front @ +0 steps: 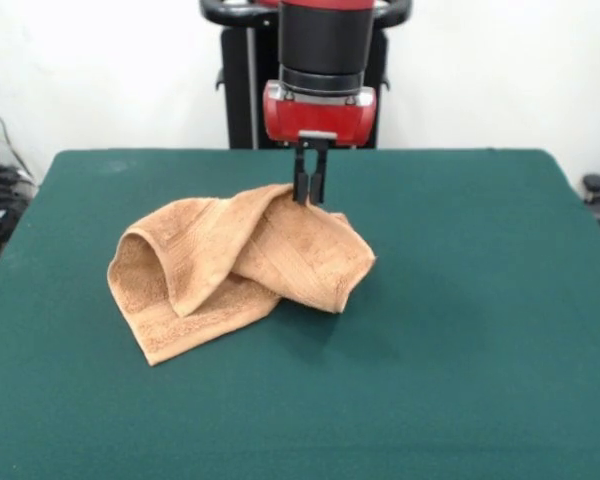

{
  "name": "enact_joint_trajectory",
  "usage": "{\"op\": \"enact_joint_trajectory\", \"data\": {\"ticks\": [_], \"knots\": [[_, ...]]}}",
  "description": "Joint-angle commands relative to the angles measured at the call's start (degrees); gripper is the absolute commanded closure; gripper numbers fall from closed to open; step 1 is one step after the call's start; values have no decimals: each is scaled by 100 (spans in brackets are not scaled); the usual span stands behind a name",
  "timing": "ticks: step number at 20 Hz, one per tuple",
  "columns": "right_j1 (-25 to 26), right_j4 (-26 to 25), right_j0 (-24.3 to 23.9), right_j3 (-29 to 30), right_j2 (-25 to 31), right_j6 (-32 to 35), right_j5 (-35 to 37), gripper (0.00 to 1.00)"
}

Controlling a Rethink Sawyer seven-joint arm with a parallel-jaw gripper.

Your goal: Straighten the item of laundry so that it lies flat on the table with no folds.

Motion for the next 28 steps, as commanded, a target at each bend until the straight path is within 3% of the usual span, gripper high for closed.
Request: {"op": "enact_joint_trajectory", "data": {"ticks": [1, 19, 28], "knots": [[129, -468, -211, 942, 793, 232, 57, 100], [-52, -1021, -516, 1460, 1013, 466, -169, 100], [-175, -1409, -972, 1772, 1161, 301, -217, 100]]}}
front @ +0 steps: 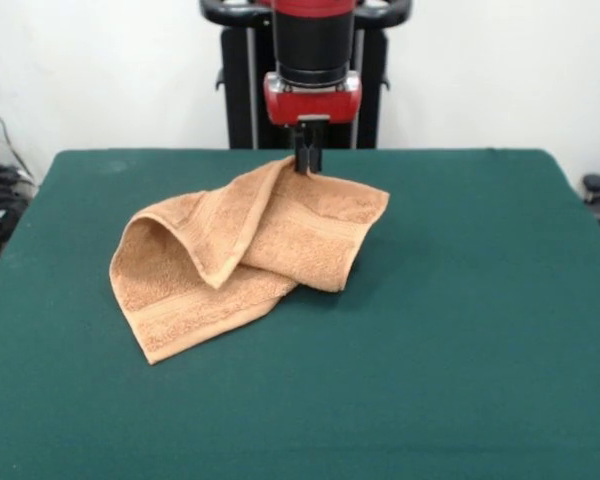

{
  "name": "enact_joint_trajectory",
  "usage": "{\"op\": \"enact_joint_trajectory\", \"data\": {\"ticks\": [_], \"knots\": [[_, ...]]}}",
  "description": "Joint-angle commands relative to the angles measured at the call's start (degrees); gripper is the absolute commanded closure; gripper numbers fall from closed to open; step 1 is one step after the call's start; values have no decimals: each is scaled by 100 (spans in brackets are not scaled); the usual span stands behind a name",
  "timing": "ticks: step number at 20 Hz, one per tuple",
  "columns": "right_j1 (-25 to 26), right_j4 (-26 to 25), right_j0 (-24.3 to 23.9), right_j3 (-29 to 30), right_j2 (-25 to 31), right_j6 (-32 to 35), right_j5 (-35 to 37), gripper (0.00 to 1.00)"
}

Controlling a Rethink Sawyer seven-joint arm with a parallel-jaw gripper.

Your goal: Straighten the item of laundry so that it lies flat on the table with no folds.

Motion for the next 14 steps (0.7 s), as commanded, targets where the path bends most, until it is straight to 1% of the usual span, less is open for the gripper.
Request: {"op": "enact_joint_trajectory", "data": {"ticks": [1, 6, 10, 14], "knots": [[-74, -458, -226, 739, 643, 292, -194, 100], [-68, -737, -354, 837, 629, 294, -307, 100], [52, -891, -706, 863, 742, 224, -315, 100], [218, -1174, -904, 848, 567, 336, -593, 100]]}}
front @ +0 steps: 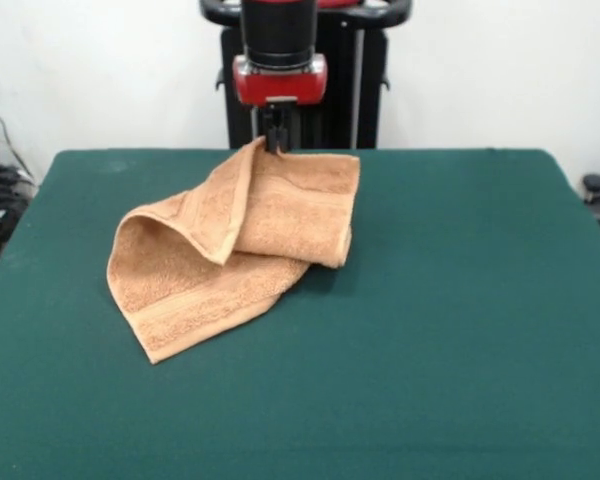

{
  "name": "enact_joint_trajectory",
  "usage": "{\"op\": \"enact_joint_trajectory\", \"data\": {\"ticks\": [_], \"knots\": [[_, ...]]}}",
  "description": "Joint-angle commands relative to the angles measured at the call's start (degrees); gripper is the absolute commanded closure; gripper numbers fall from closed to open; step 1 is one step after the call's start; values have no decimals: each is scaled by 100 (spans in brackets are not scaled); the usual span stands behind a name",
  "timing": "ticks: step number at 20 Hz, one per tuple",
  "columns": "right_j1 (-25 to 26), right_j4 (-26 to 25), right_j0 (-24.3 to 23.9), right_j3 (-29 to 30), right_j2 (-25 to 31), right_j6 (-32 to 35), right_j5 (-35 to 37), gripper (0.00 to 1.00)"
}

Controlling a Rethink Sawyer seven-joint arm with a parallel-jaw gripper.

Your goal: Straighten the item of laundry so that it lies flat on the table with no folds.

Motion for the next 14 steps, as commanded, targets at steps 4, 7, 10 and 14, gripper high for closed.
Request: {"op": "enact_joint_trajectory", "data": {"ticks": [4, 7, 10, 14], "knots": [[485, -689, -472, 407, 484, 334, -559, 100], [633, -915, -681, 381, 518, 278, -634, 100], [673, -1126, -958, 322, 626, 130, -539, 100], [685, -1363, -1276, 233, 742, -32, -350, 100]]}}
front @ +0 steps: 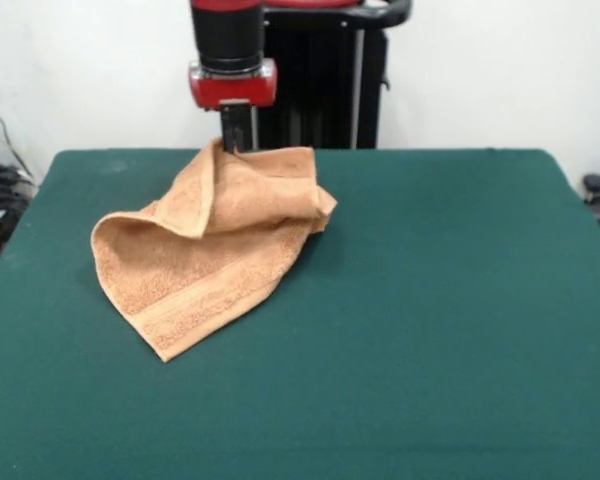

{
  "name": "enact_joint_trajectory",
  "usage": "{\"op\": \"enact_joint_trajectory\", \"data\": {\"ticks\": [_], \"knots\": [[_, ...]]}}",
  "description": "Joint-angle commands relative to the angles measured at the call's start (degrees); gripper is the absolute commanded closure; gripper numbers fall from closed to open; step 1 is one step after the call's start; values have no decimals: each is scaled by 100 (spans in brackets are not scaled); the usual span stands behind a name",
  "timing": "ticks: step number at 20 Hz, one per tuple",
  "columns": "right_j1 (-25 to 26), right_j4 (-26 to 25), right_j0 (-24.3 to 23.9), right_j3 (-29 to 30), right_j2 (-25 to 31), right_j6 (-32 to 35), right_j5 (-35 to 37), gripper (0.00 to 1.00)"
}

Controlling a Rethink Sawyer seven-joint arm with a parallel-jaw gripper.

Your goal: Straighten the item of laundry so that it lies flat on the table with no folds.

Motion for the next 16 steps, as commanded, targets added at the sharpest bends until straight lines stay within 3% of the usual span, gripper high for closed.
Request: {"op": "enact_joint_trajectory", "data": {"ticks": [1, 8, 16], "knots": [[388, -509, -326, 166, 645, -53, -65, 100], [391, -744, -687, 79, 864, -161, 180, 100], [397, -898, -756, 73, 948, -71, 223, 100]]}}
